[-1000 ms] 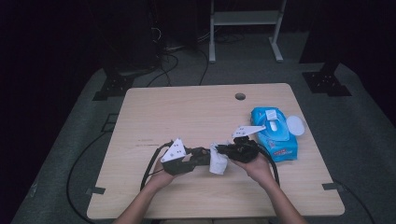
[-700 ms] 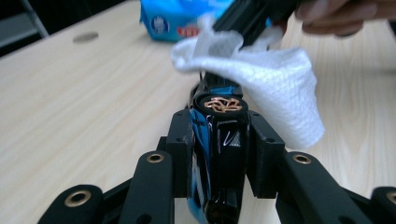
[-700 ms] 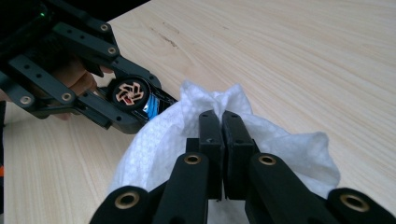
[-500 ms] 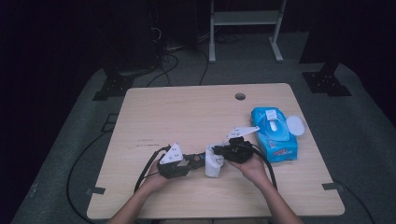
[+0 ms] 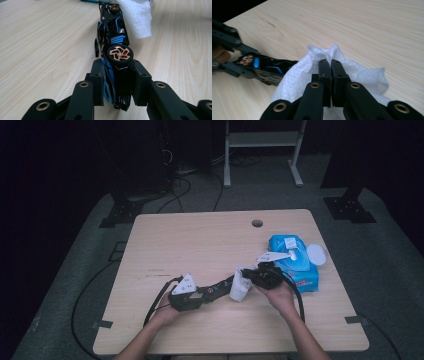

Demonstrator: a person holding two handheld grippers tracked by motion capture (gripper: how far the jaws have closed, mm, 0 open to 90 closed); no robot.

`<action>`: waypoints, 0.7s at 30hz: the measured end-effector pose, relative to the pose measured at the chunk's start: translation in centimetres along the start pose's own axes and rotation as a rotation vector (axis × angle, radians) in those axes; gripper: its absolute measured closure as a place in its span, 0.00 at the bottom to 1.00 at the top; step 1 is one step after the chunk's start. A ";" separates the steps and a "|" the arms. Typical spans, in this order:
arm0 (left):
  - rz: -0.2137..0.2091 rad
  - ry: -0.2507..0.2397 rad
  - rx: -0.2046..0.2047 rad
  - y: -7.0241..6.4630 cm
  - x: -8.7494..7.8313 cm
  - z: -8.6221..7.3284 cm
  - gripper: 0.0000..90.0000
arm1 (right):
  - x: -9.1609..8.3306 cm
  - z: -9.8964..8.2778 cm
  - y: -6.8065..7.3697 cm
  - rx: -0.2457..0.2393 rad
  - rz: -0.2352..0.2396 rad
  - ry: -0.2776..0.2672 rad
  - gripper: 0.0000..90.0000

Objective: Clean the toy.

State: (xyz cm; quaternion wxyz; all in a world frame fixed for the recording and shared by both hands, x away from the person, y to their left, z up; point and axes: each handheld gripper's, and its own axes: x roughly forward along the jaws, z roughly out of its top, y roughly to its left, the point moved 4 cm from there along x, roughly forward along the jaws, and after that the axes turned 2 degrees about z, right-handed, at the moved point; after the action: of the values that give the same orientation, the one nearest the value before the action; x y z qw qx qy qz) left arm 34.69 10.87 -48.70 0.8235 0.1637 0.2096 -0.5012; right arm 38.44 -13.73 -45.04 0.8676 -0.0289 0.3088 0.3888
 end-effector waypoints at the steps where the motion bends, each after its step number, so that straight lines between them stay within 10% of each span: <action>1: 0.000 0.002 -0.002 0.0 0.0 0.0 0.75 | 0.0 -0.1 -0.2 0.012 0.001 -0.001 0.97; 21: 0.025 0.104 0.043 0.1 1.4 3.2 0.52 | -1.5 -1.9 -0.7 0.038 0.040 -0.007 0.97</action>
State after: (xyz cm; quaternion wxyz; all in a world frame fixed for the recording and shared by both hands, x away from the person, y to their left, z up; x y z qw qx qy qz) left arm 35.93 8.34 -46.70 0.8140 0.2101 0.2393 -0.4859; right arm 37.22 -15.74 -45.90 0.8610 -0.0049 0.3135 0.4004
